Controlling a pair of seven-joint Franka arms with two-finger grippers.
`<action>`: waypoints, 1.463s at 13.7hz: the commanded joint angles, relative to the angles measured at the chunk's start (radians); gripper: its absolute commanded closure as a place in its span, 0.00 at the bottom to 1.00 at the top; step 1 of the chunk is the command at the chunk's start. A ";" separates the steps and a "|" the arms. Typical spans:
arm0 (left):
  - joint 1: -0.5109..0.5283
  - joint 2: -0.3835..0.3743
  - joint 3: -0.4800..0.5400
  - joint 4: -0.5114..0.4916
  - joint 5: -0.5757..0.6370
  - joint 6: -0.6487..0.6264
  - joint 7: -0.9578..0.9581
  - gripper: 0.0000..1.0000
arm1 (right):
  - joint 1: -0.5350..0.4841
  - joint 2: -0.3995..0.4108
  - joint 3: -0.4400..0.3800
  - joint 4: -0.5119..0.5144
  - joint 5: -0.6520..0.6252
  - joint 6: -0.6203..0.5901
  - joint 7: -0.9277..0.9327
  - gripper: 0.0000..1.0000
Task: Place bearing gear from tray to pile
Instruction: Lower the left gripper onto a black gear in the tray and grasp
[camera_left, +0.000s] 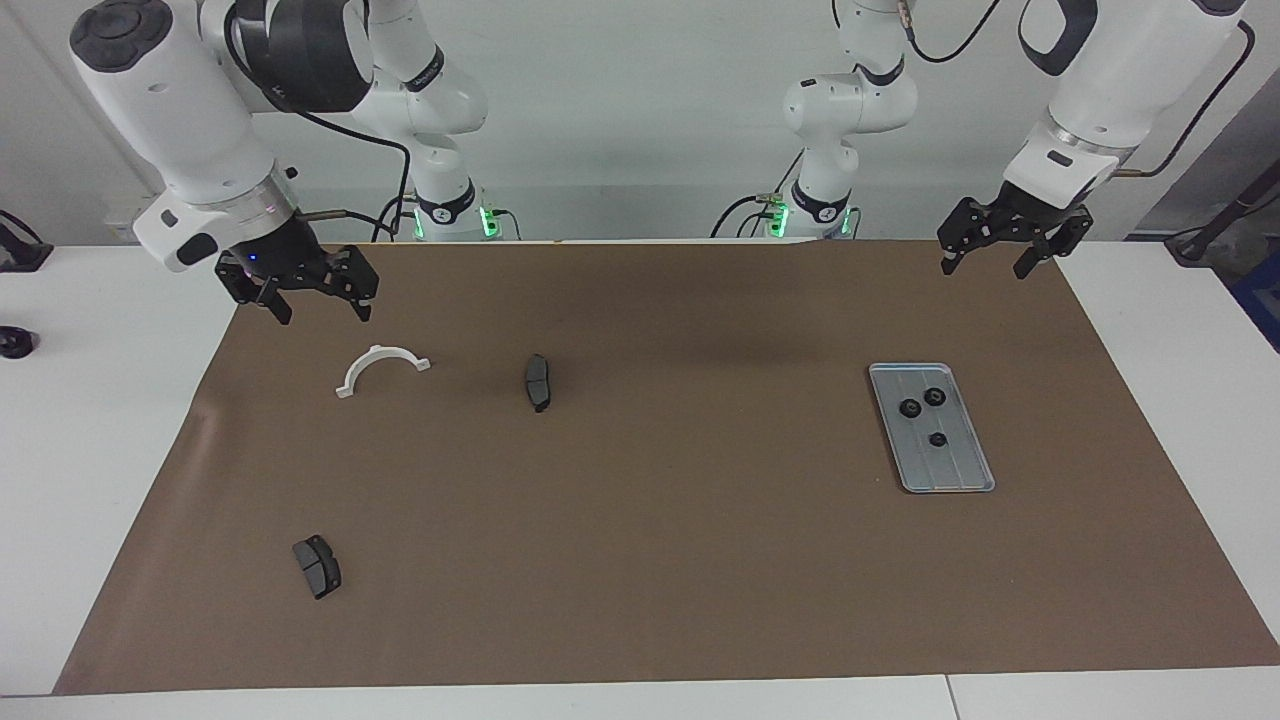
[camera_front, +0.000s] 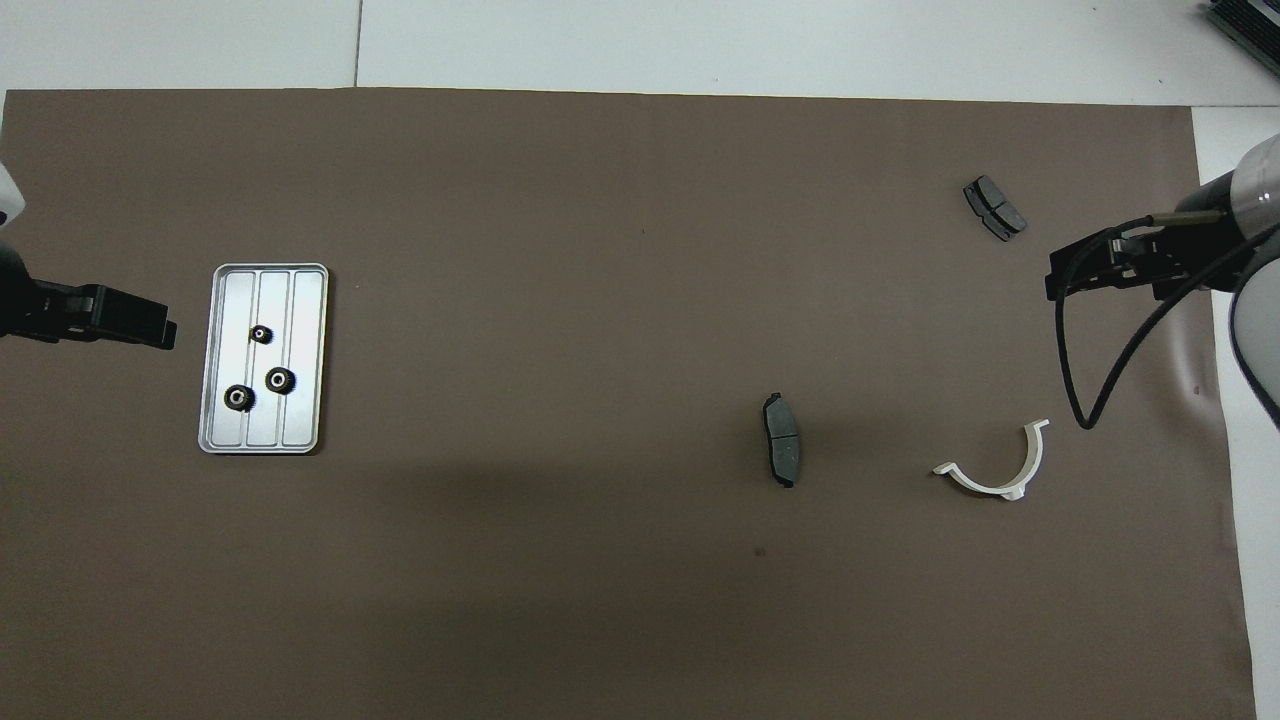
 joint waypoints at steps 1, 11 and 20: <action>0.003 -0.012 0.001 -0.007 -0.021 0.002 -0.004 0.00 | -0.007 -0.027 0.003 -0.035 0.010 0.016 -0.025 0.00; 0.029 -0.009 0.005 -0.189 -0.008 0.262 -0.013 0.00 | -0.006 -0.027 0.003 -0.035 0.010 0.016 -0.025 0.00; 0.090 0.206 0.007 -0.466 -0.005 0.835 -0.006 0.00 | -0.004 -0.027 0.003 -0.035 0.010 0.014 -0.025 0.00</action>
